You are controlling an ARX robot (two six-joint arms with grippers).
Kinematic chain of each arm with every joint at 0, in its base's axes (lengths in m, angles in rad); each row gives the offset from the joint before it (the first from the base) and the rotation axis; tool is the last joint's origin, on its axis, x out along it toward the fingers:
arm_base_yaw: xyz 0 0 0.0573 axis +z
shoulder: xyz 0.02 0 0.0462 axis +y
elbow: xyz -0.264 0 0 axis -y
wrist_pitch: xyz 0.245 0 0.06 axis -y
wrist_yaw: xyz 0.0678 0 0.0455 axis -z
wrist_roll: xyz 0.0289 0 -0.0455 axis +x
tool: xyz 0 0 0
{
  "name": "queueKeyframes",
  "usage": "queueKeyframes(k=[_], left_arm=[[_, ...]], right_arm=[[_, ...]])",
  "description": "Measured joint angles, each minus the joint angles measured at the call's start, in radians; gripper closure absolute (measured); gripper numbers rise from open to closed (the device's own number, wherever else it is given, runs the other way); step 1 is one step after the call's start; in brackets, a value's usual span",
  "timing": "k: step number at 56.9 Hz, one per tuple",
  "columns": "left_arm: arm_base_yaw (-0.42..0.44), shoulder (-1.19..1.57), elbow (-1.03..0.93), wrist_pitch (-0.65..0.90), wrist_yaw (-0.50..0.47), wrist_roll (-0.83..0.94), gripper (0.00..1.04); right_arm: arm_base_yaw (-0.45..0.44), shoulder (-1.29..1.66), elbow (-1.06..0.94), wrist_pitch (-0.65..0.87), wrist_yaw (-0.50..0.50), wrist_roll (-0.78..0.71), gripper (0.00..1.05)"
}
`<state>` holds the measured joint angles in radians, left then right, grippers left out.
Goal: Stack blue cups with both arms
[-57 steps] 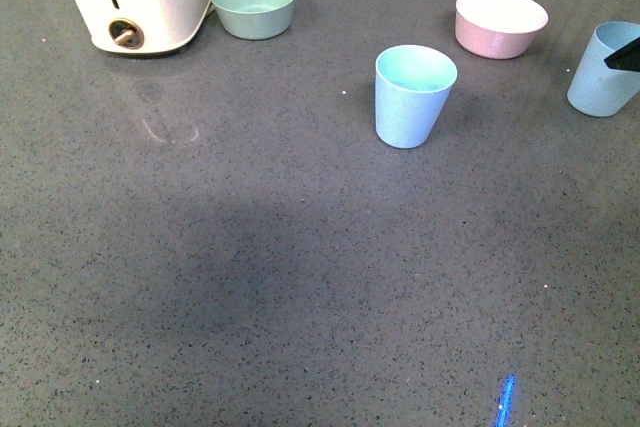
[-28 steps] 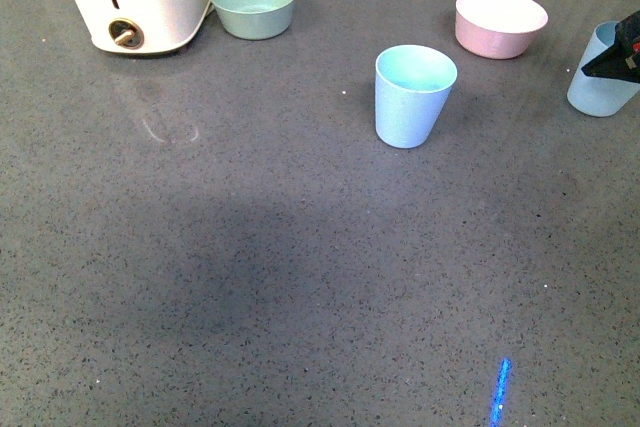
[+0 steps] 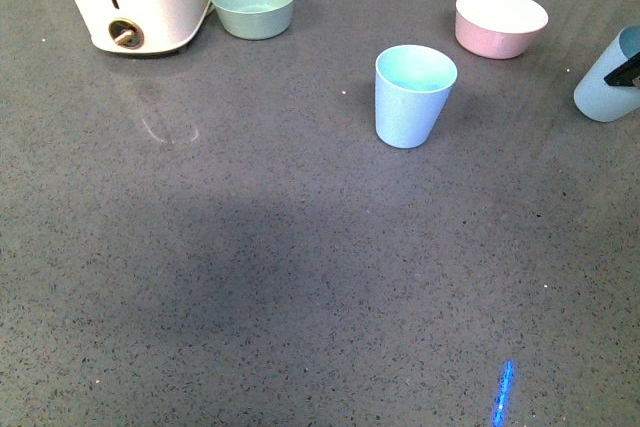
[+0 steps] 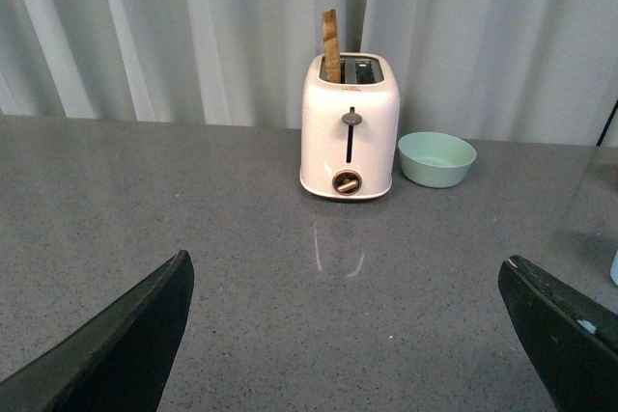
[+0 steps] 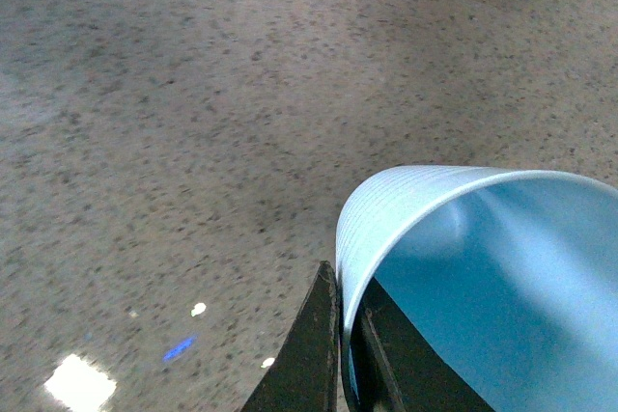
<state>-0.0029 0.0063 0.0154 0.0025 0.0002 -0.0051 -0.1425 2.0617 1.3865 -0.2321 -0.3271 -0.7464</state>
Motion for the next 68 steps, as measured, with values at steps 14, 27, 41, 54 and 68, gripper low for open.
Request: queueKeyframes(k=[14, 27, 41, 54, 68], left_arm=[[0.0, 0.0, 0.0, 0.0, 0.0, 0.0, 0.09], [0.0, 0.0, 0.0, 0.0, 0.0, 0.0, 0.09], [0.0, 0.0, 0.0, 0.0, 0.0, 0.0, 0.09], [0.0, 0.0, 0.0, 0.0, 0.0, 0.0, 0.09], [0.0, 0.0, 0.0, 0.0, 0.0, 0.0, 0.09]], right_arm=[[0.032, -0.22, -0.1, -0.068, -0.135, -0.024, 1.03], [0.201, -0.375, -0.141, -0.087, -0.183, 0.018, 1.03], [0.326, -0.352, -0.167, -0.066, -0.127, 0.051, 1.03], [0.376, -0.309, -0.163, -0.053, -0.098, 0.082, 1.03], [0.399, -0.249, -0.134, -0.027, -0.064, 0.106, 1.03]])
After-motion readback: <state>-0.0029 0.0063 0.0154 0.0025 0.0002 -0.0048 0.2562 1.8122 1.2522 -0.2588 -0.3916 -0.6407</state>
